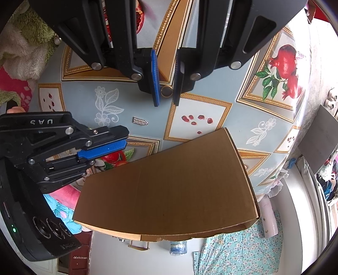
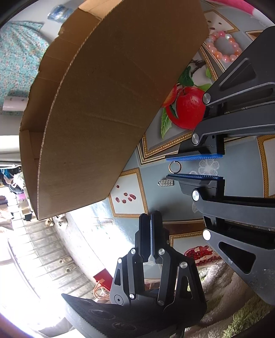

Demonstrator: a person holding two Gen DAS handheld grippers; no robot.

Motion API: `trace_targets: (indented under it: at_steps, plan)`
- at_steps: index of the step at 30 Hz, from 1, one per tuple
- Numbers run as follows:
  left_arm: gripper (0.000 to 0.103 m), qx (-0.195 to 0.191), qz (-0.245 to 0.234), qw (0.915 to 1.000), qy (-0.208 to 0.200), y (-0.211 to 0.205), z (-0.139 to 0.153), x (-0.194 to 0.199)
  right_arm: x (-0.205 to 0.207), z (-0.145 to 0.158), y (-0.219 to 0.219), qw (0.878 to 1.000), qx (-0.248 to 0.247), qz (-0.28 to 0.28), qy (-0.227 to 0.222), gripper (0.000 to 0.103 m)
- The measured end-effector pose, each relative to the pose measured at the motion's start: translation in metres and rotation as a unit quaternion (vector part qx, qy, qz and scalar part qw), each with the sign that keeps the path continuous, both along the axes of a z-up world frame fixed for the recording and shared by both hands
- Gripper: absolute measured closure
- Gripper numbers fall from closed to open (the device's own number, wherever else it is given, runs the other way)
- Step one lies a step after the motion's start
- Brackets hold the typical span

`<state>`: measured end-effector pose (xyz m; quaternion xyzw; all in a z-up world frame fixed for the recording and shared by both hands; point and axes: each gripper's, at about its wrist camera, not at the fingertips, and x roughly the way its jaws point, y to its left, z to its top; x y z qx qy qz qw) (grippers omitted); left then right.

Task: Organize jewelry
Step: 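Carry the gold ring into the box and open the left gripper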

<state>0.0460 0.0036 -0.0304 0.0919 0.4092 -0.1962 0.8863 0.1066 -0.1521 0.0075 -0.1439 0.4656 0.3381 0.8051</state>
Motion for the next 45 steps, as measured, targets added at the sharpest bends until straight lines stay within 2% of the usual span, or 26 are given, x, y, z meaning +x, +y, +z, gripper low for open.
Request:
trace_targets:
  at_steps: [5,7,9,13,16,18,20,22,23,25,27,30,33,35,38,40,41,45]
  plan:
    - [0.091,0.005,0.003,0.9999,-0.011,0.001,0.009,-0.008,-0.011,0.009,-0.008,1.000,0.013,-0.010,-0.014,0.093]
    - [0.091,0.007,0.005,0.9996,-0.026,0.001,0.022,-0.014,-0.019,0.021,-0.013,0.999,0.024,-0.013,-0.029,0.093]
    - [0.091,0.007,0.005,0.9987,-0.050,0.001,0.040,-0.019,-0.026,0.035,-0.017,0.998,0.037,-0.014,-0.047,0.093]
    - [0.091,-0.010,-0.004,0.9928,-0.119,0.003,0.094,-0.023,-0.037,0.082,-0.029,0.992,0.079,-0.011,-0.100,0.093]
    - [0.091,-0.010,-0.014,0.9862,-0.165,0.002,0.130,-0.010,-0.034,0.117,-0.040,0.984,0.109,-0.002,-0.143,0.093]
    - [0.091,-0.015,-0.021,0.9855,-0.168,0.001,0.145,0.011,-0.022,0.134,-0.048,0.980,0.114,-0.002,-0.161,0.093]
    - [0.091,-0.016,-0.030,0.9881,-0.150,-0.003,0.152,0.039,0.002,0.143,-0.056,0.981,0.116,-0.008,-0.157,0.093]
    - [0.091,-0.013,-0.042,0.9929,-0.110,-0.011,0.153,0.076,0.034,0.143,-0.063,0.985,0.114,-0.019,-0.129,0.093]
    - [0.091,-0.015,-0.045,0.9953,-0.084,-0.015,0.150,0.093,0.050,0.141,-0.064,0.987,0.113,-0.023,-0.108,0.093]
    - [0.091,-0.033,-0.058,0.9978,-0.003,-0.028,0.139,0.132,0.089,0.128,-0.073,0.992,0.110,-0.042,-0.042,0.093]
    - [0.091,-0.048,-0.061,0.9944,0.072,-0.041,0.122,0.169,0.117,0.112,-0.079,0.993,0.097,-0.060,0.016,0.093]
    - [0.091,-0.061,-0.050,0.9820,0.172,-0.058,0.090,0.211,0.149,0.087,-0.084,0.990,0.072,-0.088,0.083,0.093]
    - [0.091,-0.065,-0.040,0.9701,0.230,-0.071,0.066,0.231,0.168,0.068,-0.088,0.985,0.055,-0.103,0.124,0.093]
    - [0.091,-0.066,-0.042,0.9647,0.252,-0.084,0.057,0.238,0.176,0.061,-0.090,0.984,0.045,-0.111,0.135,0.093]
    - [0.091,-0.057,-0.036,0.9627,0.262,-0.096,0.053,0.249,0.185,0.056,-0.093,0.982,0.037,-0.123,0.138,0.090]
    - [0.091,-0.067,-0.025,0.9609,0.267,-0.098,0.052,0.254,0.190,0.057,-0.096,0.981,0.043,-0.130,0.138,0.089]
    - [0.090,-0.071,-0.024,0.9594,0.272,-0.099,0.051,0.256,0.192,0.058,-0.099,0.981,0.045,-0.133,0.137,0.083]
    - [0.085,-0.078,-0.014,0.9571,0.278,-0.099,0.048,0.260,0.186,0.063,-0.102,0.982,0.046,-0.137,0.122,0.082]
